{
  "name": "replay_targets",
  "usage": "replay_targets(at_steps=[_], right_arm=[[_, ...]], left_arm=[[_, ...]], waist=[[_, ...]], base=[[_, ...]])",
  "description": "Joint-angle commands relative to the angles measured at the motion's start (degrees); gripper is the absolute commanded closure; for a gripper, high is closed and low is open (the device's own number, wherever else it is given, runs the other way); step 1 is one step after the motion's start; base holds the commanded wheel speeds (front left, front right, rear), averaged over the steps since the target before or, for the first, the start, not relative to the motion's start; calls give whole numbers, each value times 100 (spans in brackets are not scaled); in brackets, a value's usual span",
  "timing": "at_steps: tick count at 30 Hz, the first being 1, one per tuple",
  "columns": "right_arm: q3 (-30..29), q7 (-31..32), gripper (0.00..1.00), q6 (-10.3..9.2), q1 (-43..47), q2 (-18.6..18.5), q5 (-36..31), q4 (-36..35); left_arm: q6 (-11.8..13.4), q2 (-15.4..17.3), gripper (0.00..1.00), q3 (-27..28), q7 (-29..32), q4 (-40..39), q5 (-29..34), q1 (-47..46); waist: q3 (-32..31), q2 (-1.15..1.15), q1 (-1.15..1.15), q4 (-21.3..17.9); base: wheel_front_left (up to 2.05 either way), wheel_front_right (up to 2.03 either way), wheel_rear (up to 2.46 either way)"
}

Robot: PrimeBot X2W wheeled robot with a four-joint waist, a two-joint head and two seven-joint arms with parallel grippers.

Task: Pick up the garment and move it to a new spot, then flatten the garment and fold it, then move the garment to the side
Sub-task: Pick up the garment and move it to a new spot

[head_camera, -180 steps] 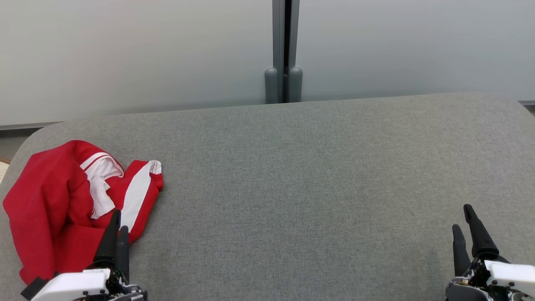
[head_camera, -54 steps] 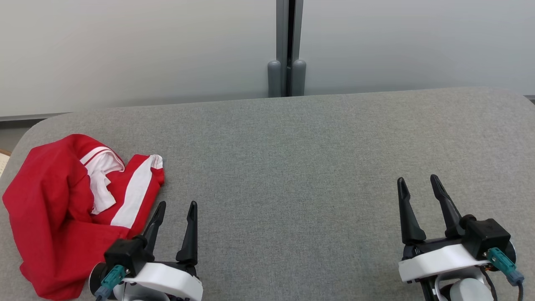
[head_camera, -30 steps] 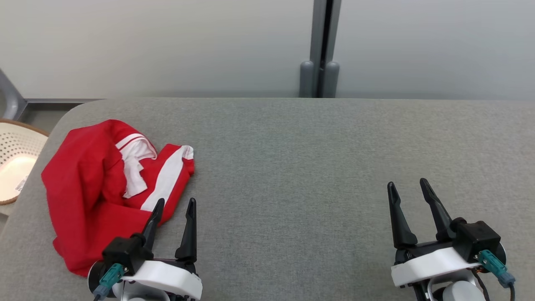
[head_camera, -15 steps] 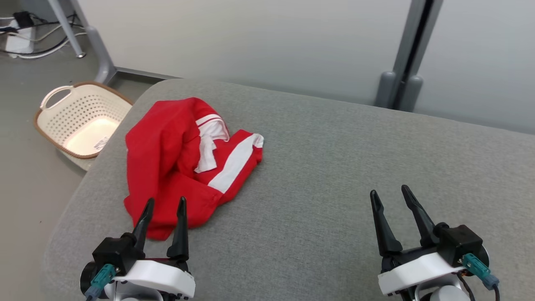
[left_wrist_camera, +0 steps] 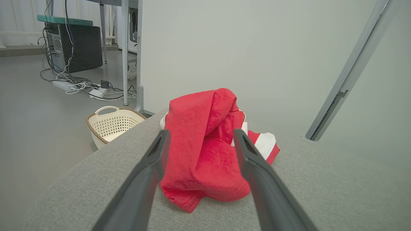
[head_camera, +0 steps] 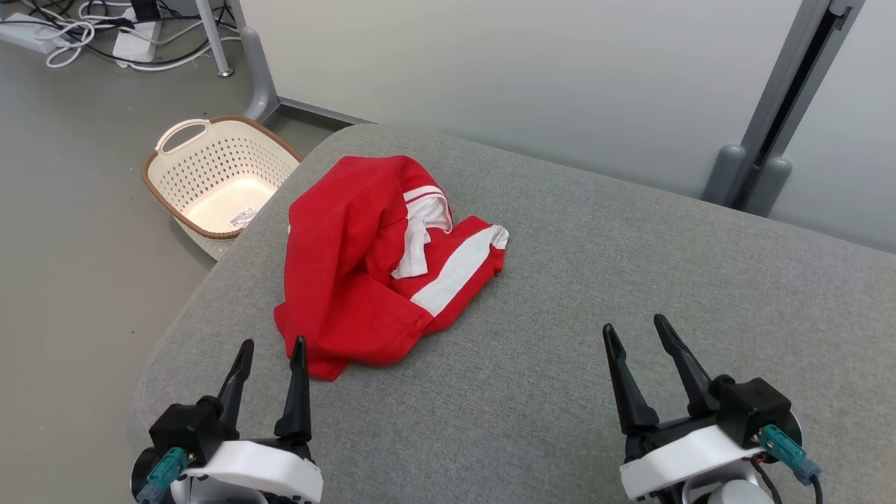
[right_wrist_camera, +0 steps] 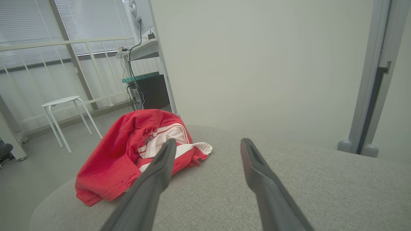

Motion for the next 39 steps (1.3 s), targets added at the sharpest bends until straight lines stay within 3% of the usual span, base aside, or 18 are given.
replay_targets(at_steps=[1,16,22,28,30,39], right_arm=[[18,-35,0,0,22,-16,45,-3],[-158,-36,0,0,-129,-15,-21,-66],[-489,-36,0,0,-317,-19,-300,-155],[-864,-33,0,0,-539,-110,-609,-263],[-936,-20,0,0,-616,-146,-688,-311],[-1135,21,0,0,-859,-255,-859,-496]], left_arm=[[-12,21,0,28,-4,3,-1,22],[42,20,0,276,-4,-16,-66,-276],[-224,68,0,469,-3,326,-10,-840],[-475,424,0,559,334,1011,-341,-1777],[-534,674,0,453,602,1178,-290,-2073],[-518,1375,0,215,1370,1743,-18,-3019]], waist=[[-4,0,0,6],[392,0,0,-296],[910,0,0,-451],[1484,0,0,-635],[1666,0,0,-719],[2178,0,0,-1017]], base=[[0,0,0],[0,0,0],[0,0,0],[0,0,0],[0,0,0],[0,0,0]])
